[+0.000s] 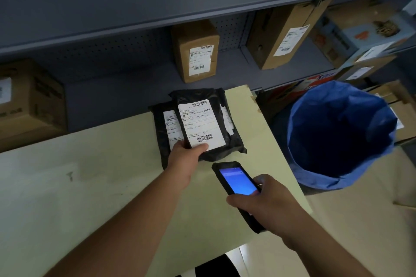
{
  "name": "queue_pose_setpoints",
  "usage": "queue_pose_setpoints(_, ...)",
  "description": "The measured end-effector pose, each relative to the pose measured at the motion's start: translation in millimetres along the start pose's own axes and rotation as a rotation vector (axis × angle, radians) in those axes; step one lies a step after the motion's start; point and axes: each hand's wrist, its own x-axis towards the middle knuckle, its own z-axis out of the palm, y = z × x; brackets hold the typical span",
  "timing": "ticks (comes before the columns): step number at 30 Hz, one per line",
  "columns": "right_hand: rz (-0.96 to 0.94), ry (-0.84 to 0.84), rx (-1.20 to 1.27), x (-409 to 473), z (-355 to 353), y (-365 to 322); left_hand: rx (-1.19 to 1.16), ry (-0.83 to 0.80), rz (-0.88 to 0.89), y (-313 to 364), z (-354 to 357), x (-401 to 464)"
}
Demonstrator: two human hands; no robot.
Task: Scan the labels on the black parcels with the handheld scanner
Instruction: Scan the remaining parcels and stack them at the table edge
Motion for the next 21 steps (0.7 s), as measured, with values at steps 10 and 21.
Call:
queue_pose_setpoints(10, -0.020, -0.021, -0.031, -5.3, 15.1, -4.0, 0.246, 0.086, 0.079, -0.6, -14.8, -15.2)
queue_pose_setpoints(21, -0.066, -0.028, -0.076, -20.8, 43.3, -20.7, 0.238, 0.118, 0.102, -4.8, -60.3, -33.4)
